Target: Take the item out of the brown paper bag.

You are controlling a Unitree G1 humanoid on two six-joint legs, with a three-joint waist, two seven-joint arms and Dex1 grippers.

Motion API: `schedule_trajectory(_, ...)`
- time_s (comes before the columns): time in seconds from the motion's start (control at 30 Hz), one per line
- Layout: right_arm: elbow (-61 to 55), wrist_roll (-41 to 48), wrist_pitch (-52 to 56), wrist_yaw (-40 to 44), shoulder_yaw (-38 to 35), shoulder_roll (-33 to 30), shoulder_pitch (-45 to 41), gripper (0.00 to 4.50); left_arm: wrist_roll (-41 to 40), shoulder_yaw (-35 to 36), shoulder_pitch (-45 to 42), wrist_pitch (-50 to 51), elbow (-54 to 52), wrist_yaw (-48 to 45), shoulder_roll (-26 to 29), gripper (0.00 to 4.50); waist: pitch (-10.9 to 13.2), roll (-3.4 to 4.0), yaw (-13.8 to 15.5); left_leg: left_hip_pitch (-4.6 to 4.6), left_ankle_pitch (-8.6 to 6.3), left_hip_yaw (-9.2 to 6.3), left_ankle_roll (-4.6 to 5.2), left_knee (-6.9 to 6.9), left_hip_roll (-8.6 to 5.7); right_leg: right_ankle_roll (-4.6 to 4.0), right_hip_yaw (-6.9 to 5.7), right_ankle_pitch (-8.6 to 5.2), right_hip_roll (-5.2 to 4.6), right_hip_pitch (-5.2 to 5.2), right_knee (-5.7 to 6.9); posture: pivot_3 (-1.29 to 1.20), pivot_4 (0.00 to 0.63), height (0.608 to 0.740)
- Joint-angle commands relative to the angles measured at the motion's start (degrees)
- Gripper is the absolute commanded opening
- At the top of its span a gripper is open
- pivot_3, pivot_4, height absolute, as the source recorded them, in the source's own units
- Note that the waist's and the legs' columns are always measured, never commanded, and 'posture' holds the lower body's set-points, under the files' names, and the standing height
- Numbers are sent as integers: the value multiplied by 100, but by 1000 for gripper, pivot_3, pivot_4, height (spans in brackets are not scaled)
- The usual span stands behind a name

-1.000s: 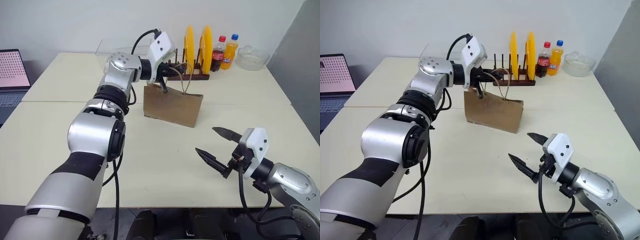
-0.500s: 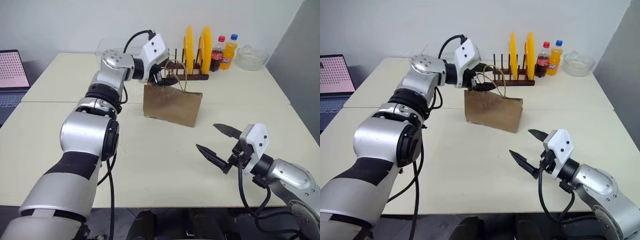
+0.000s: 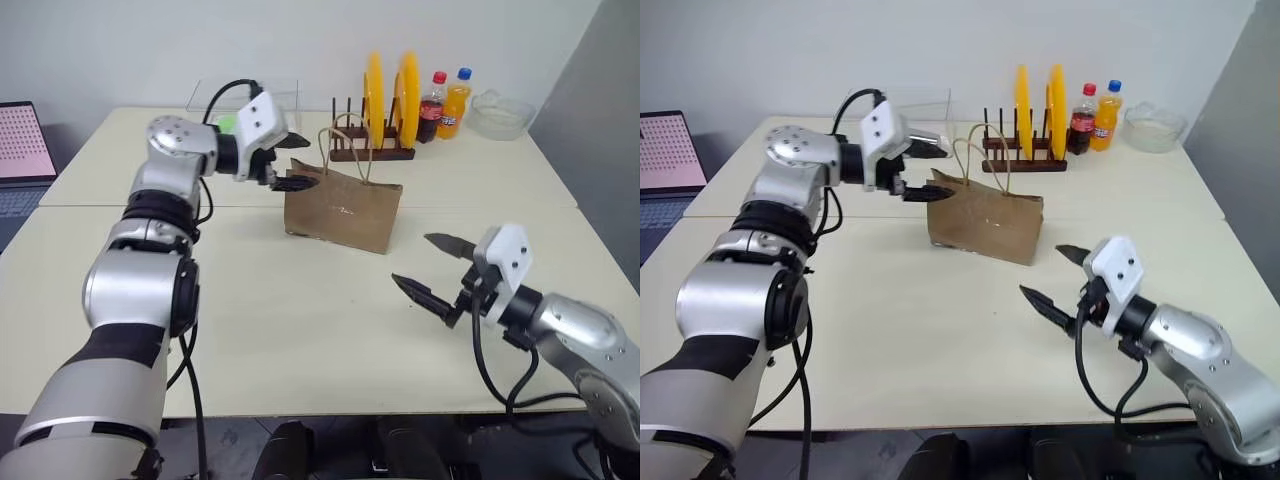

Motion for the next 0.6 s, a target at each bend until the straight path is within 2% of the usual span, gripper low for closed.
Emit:
schedule_trajectory(0.03,301,278,132,148,-181,-68,-648,4500,-687,338,921,918,-2113,-123,402,3850,-1,4,-37,1,0,-1,0,0,1,-1,-1,0,0,1,-1,0,150,740)
schedule_trajectory(0.1,715,108,55,388,-52,-212,-1117,4500,-1107,590,1936,1875,-3774,67,647,3850,-1,4,-74,5,0,0,0,-2,1,-2,7,1,-1,3,0,0,150,740)
schedule_trajectory(0.17,1189,-159,-127,587,144,-299,-1570,4122,-1492,870,2911,2852,-5312,483,761,3884,-2,5,-68,11,0,2,-1,-2,0,-3,16,1,-1,3,0,0,150,740)
schedule_trajectory(0.23,1749,-488,-367,791,383,-309,-2044,3579,-1887,1158,3783,3772,-6686,1013,722,3884,-1,5,-67,13,0,1,-1,-3,1,-3,18,1,-1,3,-2,0,150,740)
schedule_trajectory(0.33,2769,-1077,-834,1113,819,-208,-2833,2424,-2420,1511,4926,4830,-8369,1867,497,3884,-1,5,-4,17,-1,-7,-1,-3,1,-3,10,1,-2,10,-2,0,150,740)
schedule_trajectory(0.43,4089,-1745,-1442,1368,1258,28,-3692,1304,-2725,1667,5923,5413,-9502,2444,336,3884,-1,6,-15,36,-1,5,0,-3,-1,-3,19,1,-4,24,-4,0,150,740)
schedule_trajectory(0.53,5604,-2568,-2339,1577,1739,276,-4485,168,-2874,1693,6527,5623,-10070,2764,344,3884,-2,4,-14,44,0,7,-1,-3,-1,-6,20,1,-3,26,0,0,150,740)
schedule_trajectory(0.6,6929,-3115,-3064,1557,2007,562,-5105,79,-2986,1747,6745,5720,-10277,3019,280,3884,-2,5,-28,48,0,6,-1,-4,0,-13,17,3,-1,27,-1,0,150,740)
